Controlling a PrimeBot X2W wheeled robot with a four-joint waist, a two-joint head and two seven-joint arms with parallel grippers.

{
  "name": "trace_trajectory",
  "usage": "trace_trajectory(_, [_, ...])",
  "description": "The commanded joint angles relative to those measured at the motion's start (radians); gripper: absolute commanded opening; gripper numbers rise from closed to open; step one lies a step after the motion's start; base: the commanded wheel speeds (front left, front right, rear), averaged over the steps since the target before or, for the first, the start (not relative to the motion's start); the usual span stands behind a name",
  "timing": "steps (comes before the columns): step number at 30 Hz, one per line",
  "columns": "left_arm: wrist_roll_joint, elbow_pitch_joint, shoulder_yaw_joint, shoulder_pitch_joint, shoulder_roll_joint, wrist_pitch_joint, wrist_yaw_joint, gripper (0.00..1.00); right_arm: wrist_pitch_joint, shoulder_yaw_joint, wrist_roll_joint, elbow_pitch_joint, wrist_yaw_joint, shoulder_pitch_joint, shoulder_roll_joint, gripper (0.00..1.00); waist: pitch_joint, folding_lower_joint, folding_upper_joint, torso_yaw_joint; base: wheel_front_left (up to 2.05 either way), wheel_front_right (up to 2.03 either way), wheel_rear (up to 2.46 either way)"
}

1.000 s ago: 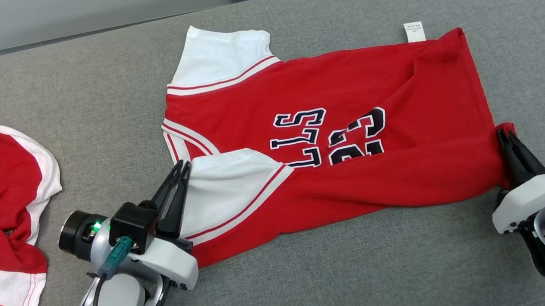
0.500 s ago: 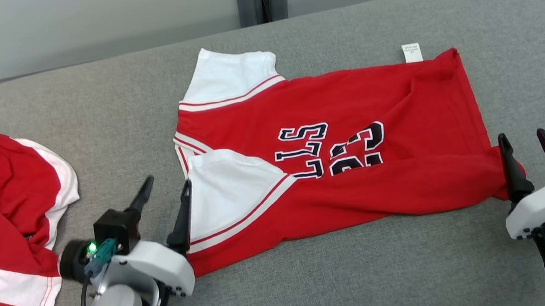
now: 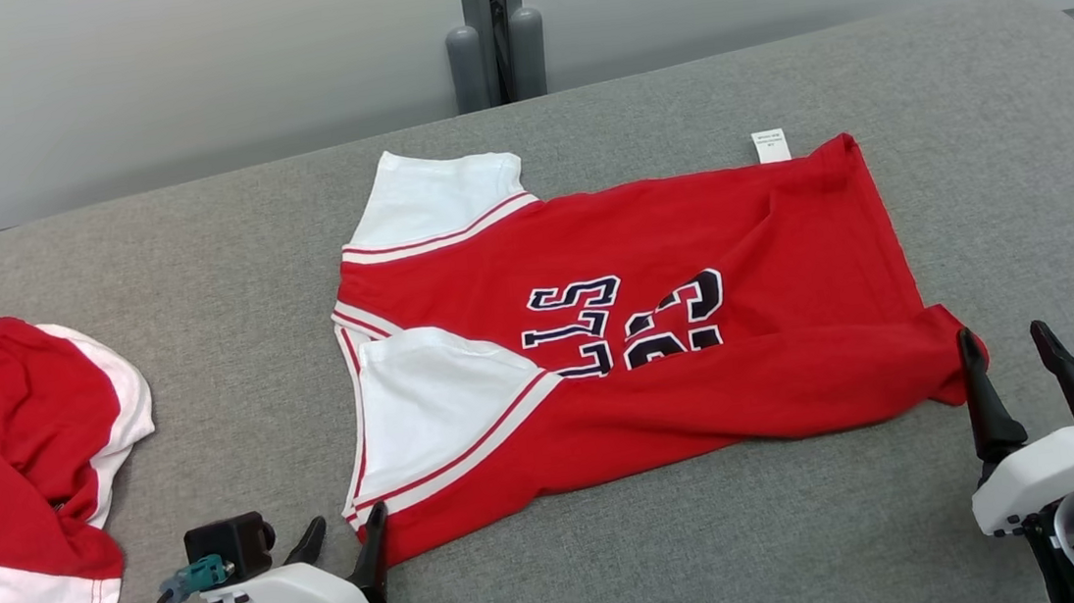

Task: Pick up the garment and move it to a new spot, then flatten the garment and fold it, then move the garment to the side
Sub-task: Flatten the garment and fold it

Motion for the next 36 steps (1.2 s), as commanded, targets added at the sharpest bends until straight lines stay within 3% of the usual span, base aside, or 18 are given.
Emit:
trace_trajectory(1, [-0.004, 0.006, 0.007, -0.002, 0.007, 0.011, 0.013, 1.00, -0.001, 0.005, 0.005, -0.006, 0.000, 0.010, -0.001, 1.00, 0.003, 0.0000, -0.0001, -0.011, 0.00, 0.00, 0.00])
trace_trajectory(5, [-0.008, 0.027, 0.015, -0.011, 0.013, 0.045, 0.050, 1.00, -0.001, 0.019, 0.021, 0.004, 0.000, 0.005, 0.007, 1.00, 0.013, 0.0000, -0.0001, -0.030, 0.00, 0.00, 0.00])
trace_trajectory(9, [-0.026, 0.041, 0.013, -0.019, 0.009, 0.066, 0.034, 1.00, -0.001, 0.042, 0.048, 0.064, 0.000, -0.013, 0.008, 1.00, 0.022, 0.0000, -0.0001, -0.039, 0.00, 0.00, 0.00])
trace_trajectory(10, [-0.031, 0.047, 0.012, -0.024, 0.009, 0.069, 0.030, 0.50, -0.001, 0.048, 0.058, 0.084, 0.000, -0.022, 0.008, 1.00, 0.023, 0.0000, -0.0001, -0.040, 0.00, 0.00, 0.00])
trace_trajectory(11, [-0.034, 0.052, 0.011, -0.027, 0.008, 0.069, 0.024, 0.16, -0.001, 0.052, 0.070, 0.104, 0.000, -0.032, 0.007, 1.00, 0.024, 0.0000, -0.0001, -0.041, 0.00, 0.00, 0.00])
trace_trajectory(12, [-0.034, 0.056, 0.009, -0.028, 0.007, 0.069, 0.022, 0.00, -0.001, 0.058, 0.079, 0.124, 0.000, -0.039, 0.006, 1.00, 0.024, 0.0000, -0.0001, -0.042, 0.00, 0.00, 0.00])
trace_trajectory(23, [-0.034, 0.051, -0.008, -0.030, 0.001, 0.035, 0.003, 0.00, -0.001, 0.115, 0.210, 0.294, 0.000, -0.132, -0.004, 1.00, 0.031, 0.0000, -0.0001, -0.013, 0.00, 0.00, 0.00])
trace_trajectory(30, [-0.023, 0.044, -0.012, -0.045, 0.010, 0.013, 0.007, 0.00, -0.001, 0.203, 0.269, 0.423, 0.000, -0.196, -0.019, 1.00, 0.035, 0.0000, -0.0001, 0.017, 0.00, 0.00, 0.00])
trace_trajectory(31, [-0.021, 0.044, -0.012, -0.048, 0.013, 0.010, 0.008, 0.00, -0.001, 0.219, 0.278, 0.434, 0.000, -0.198, -0.020, 0.83, 0.034, 0.0000, -0.0001, 0.021, 0.00, 0.00, 0.00])
trace_trajectory(33, [-0.023, 0.042, -0.014, -0.052, 0.015, 0.008, 0.006, 0.00, -0.001, 0.253, 0.298, 0.454, 0.000, -0.200, -0.030, 0.01, 0.030, 0.0000, -0.0001, 0.028, 0.00, 0.00, 0.00])
trace_trajectory(36, [-0.025, 0.035, -0.016, -0.047, 0.017, 0.004, 0.005, 0.00, -0.001, 0.300, 0.338, 0.471, 0.000, -0.187, -0.049, 0.00, 0.021, 0.0000, -0.0001, 0.037, 0.00, 0.00, 0.00])
